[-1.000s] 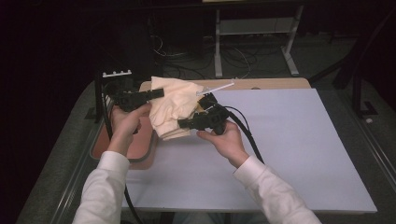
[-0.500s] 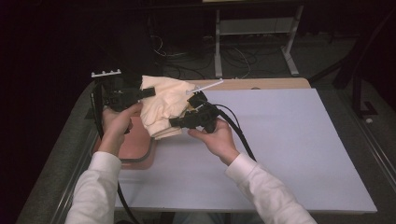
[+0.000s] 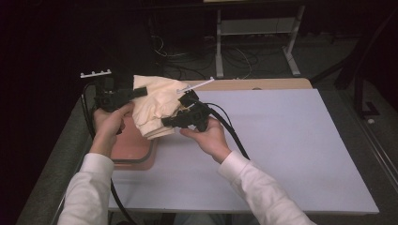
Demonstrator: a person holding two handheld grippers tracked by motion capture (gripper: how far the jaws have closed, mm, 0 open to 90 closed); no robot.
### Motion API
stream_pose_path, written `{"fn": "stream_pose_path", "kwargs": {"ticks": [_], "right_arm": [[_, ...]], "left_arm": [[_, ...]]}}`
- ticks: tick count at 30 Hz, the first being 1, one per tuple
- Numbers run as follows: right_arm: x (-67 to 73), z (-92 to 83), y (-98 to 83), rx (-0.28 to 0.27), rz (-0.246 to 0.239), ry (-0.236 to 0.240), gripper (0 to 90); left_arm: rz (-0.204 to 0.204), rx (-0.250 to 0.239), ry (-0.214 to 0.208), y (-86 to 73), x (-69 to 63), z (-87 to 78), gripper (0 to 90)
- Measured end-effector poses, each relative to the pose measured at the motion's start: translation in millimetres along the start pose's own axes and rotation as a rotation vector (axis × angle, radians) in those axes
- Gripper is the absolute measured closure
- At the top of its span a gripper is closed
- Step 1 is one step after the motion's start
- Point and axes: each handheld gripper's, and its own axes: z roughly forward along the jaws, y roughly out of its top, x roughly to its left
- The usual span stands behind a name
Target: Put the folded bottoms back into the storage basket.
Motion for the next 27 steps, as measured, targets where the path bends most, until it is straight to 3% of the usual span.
{"fn": "stream_pose_path", "kwargs": {"ticks": [27], "right_arm": [[16.8,52.6,14.9,0.007,-0.030,0.039,52.4]], "left_arm": [[-0.014,-0.031,0.060,1.0,36.6,-33.4,72.1]]}}
